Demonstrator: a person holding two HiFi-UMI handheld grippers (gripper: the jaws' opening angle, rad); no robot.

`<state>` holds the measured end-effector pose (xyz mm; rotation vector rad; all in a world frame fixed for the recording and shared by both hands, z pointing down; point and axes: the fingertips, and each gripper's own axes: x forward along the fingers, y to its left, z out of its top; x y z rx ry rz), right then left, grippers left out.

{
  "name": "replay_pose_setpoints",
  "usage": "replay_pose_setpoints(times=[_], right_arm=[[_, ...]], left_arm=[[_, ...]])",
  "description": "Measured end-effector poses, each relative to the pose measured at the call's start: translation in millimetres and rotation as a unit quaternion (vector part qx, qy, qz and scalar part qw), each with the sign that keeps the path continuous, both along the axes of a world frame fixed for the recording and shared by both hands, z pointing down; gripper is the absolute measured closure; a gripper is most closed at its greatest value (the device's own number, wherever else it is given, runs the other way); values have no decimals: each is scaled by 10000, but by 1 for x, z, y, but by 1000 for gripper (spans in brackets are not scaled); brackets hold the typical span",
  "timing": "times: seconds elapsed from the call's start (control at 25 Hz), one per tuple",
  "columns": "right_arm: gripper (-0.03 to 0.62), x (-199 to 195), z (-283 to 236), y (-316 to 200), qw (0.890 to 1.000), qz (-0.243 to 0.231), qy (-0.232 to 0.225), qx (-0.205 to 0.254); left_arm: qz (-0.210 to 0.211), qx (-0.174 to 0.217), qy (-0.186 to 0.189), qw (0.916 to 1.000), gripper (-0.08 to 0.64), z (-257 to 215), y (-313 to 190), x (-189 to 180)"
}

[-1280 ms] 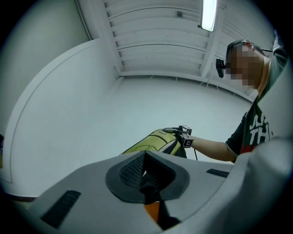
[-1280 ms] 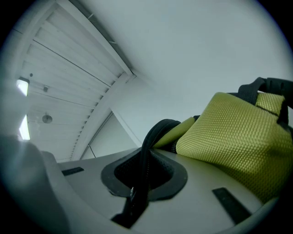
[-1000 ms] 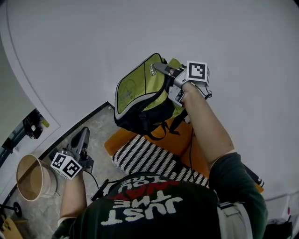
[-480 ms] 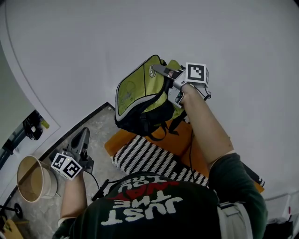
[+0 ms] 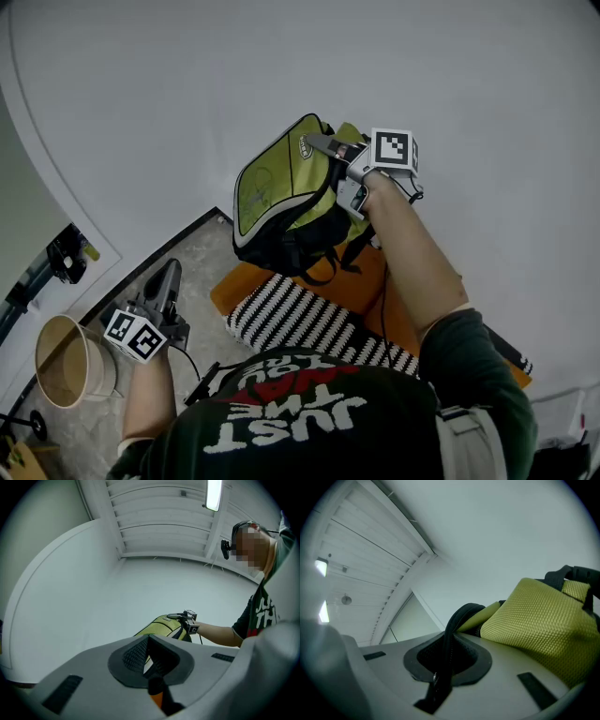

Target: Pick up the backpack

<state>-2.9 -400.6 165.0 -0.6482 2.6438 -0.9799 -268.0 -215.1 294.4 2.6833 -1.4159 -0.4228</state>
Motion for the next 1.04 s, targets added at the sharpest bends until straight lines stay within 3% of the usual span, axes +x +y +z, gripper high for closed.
replay_pose_setpoints(times=[1.04], right_arm=[[546,-1,-1,1,9999,41,103,-94]], left_arm=[[34,1,25,10000,549,-6,2,2]])
